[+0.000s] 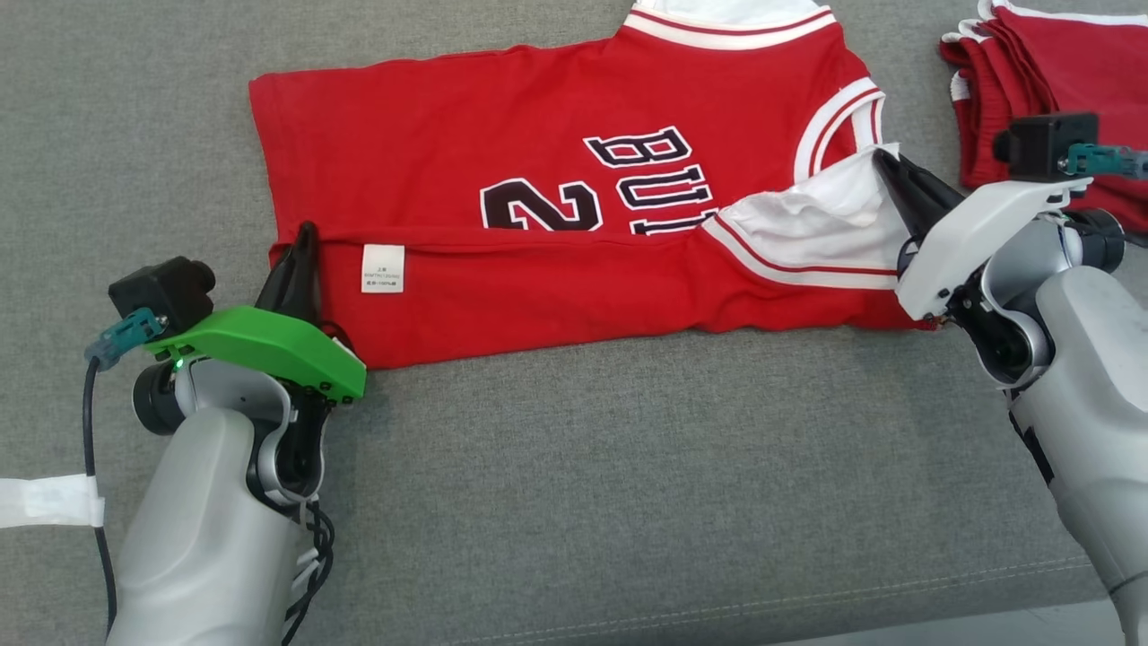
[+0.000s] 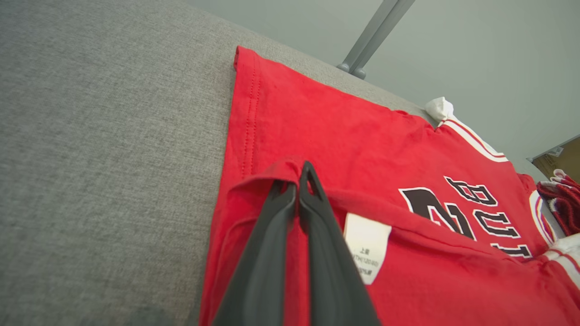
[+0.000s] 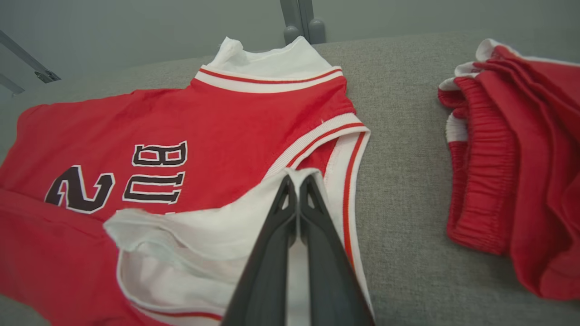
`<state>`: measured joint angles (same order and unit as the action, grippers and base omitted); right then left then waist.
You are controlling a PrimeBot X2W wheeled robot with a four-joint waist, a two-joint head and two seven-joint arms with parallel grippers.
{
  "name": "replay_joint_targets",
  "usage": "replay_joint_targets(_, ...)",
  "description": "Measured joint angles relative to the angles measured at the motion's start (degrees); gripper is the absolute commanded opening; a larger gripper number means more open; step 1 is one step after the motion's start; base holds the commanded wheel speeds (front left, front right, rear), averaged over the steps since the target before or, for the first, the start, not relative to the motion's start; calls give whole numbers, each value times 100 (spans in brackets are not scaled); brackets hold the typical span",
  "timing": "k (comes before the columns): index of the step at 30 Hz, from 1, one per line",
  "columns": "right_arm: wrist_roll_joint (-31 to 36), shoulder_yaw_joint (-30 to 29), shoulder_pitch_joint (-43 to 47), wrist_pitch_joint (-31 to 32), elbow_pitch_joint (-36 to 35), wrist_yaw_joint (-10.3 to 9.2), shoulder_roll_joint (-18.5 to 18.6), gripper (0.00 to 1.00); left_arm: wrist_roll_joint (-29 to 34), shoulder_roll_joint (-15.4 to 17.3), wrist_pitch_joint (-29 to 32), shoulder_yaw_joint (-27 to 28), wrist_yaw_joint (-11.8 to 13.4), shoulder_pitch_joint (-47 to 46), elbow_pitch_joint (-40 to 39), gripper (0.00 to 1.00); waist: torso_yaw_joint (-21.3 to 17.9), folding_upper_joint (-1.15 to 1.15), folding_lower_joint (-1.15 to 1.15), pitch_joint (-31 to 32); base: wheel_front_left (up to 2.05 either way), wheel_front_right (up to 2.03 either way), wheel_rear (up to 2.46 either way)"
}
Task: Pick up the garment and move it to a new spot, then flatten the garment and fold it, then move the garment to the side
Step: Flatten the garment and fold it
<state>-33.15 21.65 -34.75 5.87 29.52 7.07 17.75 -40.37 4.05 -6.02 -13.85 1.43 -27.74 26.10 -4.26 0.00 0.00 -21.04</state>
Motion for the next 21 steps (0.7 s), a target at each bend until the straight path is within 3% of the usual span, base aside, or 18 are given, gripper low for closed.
replay_joint_targets(2,29,27,-104,-12,137,0,-64,21,0,-25,-68,-15,-44,-52,82,2,20,0,0,-21,0,0,0)
replay_joint_targets(4,68,53,-201,-30,263,0,-135,42,0,-52,-98,-45,-66,-82,134,41,32,0,0,-33,0,0,0)
replay_joint_targets(5,96,66,-237,-46,315,0,-160,64,0,-71,-122,-56,-92,-89,157,69,37,0,0,-38,0,0,0)
replay_joint_targets(6,110,69,-266,-108,356,0,-178,100,0,-89,-141,-62,-118,-105,190,100,41,0,0,-43,0,0,0)
replay_joint_targets(21,196,-60,-810,-970,634,0,-157,100,-1,-105,-535,91,-253,-362,489,100,-3,0,0,-15,0,0,0)
